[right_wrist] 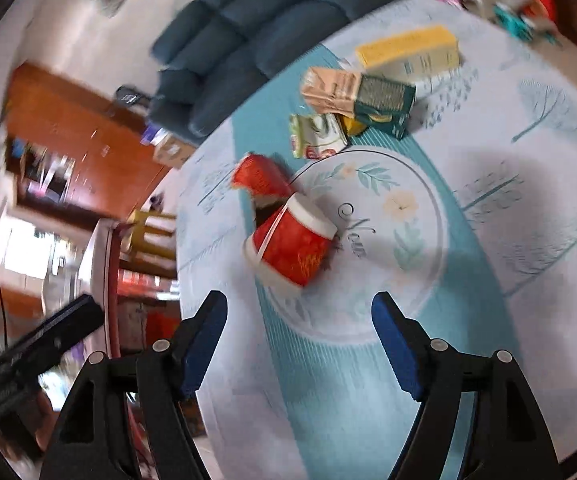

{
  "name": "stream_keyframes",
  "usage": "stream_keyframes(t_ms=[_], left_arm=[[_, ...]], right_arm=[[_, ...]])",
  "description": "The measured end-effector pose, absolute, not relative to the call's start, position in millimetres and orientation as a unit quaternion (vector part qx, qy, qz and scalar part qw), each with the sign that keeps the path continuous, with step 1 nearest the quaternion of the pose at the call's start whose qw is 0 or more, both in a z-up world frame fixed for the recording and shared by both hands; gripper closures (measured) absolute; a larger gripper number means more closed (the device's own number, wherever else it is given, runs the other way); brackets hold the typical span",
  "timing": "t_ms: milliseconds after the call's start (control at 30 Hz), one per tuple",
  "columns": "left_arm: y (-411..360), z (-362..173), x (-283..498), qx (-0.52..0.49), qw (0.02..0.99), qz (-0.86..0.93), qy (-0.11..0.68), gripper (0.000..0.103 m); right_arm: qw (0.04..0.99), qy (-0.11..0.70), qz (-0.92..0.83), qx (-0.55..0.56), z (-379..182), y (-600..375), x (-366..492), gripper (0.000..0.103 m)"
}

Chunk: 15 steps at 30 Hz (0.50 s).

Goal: Collect trash
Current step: 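Grasp the red paper cup with the right tool while the left tool grasps the red wrapper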

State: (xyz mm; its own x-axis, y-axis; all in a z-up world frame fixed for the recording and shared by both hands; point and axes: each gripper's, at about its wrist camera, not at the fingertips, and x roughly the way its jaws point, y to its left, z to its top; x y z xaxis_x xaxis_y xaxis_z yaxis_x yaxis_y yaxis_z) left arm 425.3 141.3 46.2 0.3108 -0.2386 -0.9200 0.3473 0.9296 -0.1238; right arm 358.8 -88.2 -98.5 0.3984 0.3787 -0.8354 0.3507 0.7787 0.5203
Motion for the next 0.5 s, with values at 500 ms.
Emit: stream_keyframes(t_ms=[500], left_arm=[[156.3,-11.7,489.3,0.002,0.779,-0.215,0.589,0.03]], right_arm=[[0.715,0.57,-0.058,0.4,-192.3,-51.0,426.8,0.024]])
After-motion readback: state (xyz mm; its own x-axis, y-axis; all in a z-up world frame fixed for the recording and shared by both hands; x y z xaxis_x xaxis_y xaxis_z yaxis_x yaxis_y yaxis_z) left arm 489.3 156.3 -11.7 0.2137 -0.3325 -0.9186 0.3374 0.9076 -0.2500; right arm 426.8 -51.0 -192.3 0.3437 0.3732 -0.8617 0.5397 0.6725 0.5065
